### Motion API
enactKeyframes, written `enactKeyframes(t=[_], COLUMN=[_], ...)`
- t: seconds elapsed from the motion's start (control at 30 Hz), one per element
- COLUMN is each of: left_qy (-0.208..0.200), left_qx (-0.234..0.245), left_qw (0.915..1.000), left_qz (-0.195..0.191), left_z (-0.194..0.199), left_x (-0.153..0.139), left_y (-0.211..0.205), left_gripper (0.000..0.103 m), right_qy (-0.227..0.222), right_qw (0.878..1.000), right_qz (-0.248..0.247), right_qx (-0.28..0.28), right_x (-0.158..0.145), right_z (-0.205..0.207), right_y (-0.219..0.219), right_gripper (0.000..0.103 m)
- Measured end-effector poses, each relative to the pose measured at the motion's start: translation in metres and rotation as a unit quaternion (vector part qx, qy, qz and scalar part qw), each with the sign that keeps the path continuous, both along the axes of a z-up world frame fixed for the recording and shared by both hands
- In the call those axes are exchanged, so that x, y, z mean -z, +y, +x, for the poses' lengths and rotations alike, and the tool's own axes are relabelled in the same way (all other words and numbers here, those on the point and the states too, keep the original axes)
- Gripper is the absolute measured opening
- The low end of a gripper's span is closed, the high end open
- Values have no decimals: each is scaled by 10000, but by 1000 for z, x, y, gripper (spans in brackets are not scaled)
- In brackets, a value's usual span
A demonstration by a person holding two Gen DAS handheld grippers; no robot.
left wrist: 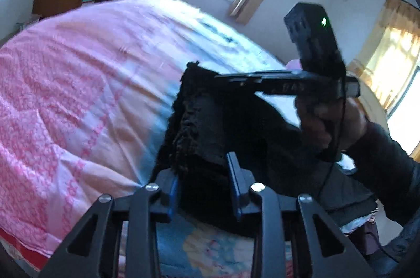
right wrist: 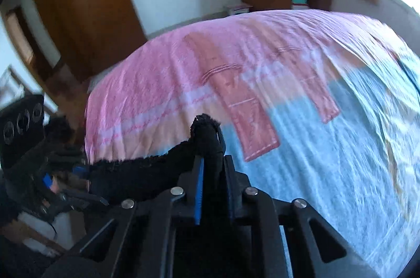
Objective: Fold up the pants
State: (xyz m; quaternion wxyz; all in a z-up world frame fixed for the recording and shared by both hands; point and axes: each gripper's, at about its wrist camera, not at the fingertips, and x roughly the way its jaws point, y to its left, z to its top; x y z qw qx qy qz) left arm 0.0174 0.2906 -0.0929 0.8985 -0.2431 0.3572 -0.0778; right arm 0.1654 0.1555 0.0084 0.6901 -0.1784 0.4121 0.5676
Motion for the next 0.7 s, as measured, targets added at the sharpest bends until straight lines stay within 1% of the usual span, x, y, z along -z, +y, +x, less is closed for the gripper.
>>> enactKeyframes(t=[0.03,0.07,0.1,0.17,0.23,0.27,0.3,0.33,0.37,0.4,0.43,0.47,0.53,0.57,0.6,0.63,0.67,0.7], left_qy=[158,200,224,242,257,221,165,135,93,35,-32,-83,-113,-132,-181,-227,-253,-288], left_qx=[-51,-81,-90,-110,-109,-86,-36,-18,-48,-135,-265,-350,-467,-575,-632,-608,-562,-494], left_qw=[9999,9998,9997,9995,9995,9996,9998,9998,9995,9990,9979,9967,9958,9948,9942,9943,9945,9947], left_qz=[31,56,87,152,148,130,132,173,288,414,582,729,782,833,855,841,843,857], left_z=[4,4,4,-1,-6,-9,-14,-18,-22,-26,-32,-38,-43,-48,-53,-55,-45,-40], left_x=[6,9,10,10,9,8,5,3,-3,-7,-12,-15,-15,-16,-18,-20,-21,-20], left_y=[1,1,0,-1,1,1,2,2,2,5,8,11,19,21,19,14,13,7], left_gripper=[33,33,33,34,36,38,40,45,58,64,76,84,87,87,87,87,87,87], right_qy=[178,233,151,62,187,282,268,146,-116,-260,-331,-447,-522,-488,-407,-322,-66,175], right_qw=[9998,9996,9997,9995,9993,9990,9989,9988,9979,9966,9955,9929,9881,9852,9795,9753,9696,9653], right_qz=[-68,-127,-140,-197,-101,-9,94,102,88,115,158,237,329,328,303,341,430,446], right_qx=[53,66,122,226,321,340,383,448,629,769,879,1081,1407,1610,1951,2160,2408,2567], right_x=[8,14,21,26,24,20,11,4,-8,-18,-26,-39,-53,-58,-61,-62,-60,-55], right_z=[4,6,7,8,15,18,20,21,23,24,25,25,24,21,14,8,-5,-18], right_y=[4,8,11,12,6,-1,-12,-20,-37,-56,-74,-107,-161,-192,-235,-260,-299,-328], right_gripper=[15,18,23,54,63,63,63,63,63,63,63,63,63,63,63,63,63,63])
